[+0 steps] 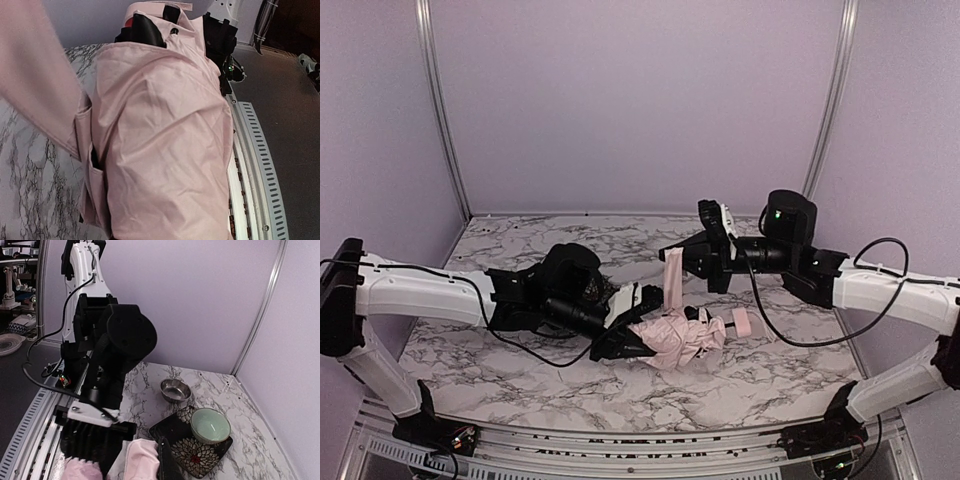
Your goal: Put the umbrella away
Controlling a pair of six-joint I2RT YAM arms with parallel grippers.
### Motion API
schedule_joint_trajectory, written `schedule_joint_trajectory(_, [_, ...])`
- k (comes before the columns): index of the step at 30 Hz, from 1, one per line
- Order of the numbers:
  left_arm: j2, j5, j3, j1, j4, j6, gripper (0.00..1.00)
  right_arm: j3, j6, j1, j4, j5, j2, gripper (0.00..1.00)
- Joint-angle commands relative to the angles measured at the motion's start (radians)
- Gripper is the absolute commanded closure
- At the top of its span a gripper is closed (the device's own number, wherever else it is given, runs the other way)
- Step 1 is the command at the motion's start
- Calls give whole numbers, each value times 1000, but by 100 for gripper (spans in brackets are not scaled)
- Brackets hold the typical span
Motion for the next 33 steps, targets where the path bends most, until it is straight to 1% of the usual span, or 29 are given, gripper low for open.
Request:
schedule_joint_trajectory(1, [55,112,-72,48,116,-159,100,-102,88,50,250,77,-83,100])
schedule_joint_trajectory(5, [96,129,-59,77,167,-217,100,-182,121,98,295,86,-83,100])
schedule_joint_trajectory(7, [119,131,-49,99,180,-254,100,-211,139,141,353,73,-78,100])
schedule_joint_trajectory(8, [131,132,-43,114,188,-279,100,-216,132,159,356,66,-77,100])
schedule_joint_trajectory(11, [153,118,-43,173,224,-357,100,-224,66,218,266,78,-81,100])
schedule_joint_trajectory(14, [156,74,-59,210,256,-399,100,-269,36,267,236,129,-108,100])
schedule_joint_trajectory(18, [165,27,-64,232,284,-418,100,-313,-60,364,168,271,-115,100])
schedule_joint_trajectory(22, [163,-44,-67,232,290,-407,100,-330,-141,420,125,385,-36,100])
schedule_joint_trajectory(26, [190,-55,-90,233,278,-393,100,-368,-191,429,106,498,65,100])
schedule_joint_trajectory(33, [291,-4,-121,233,240,-399,100,-454,-151,447,249,562,240,100])
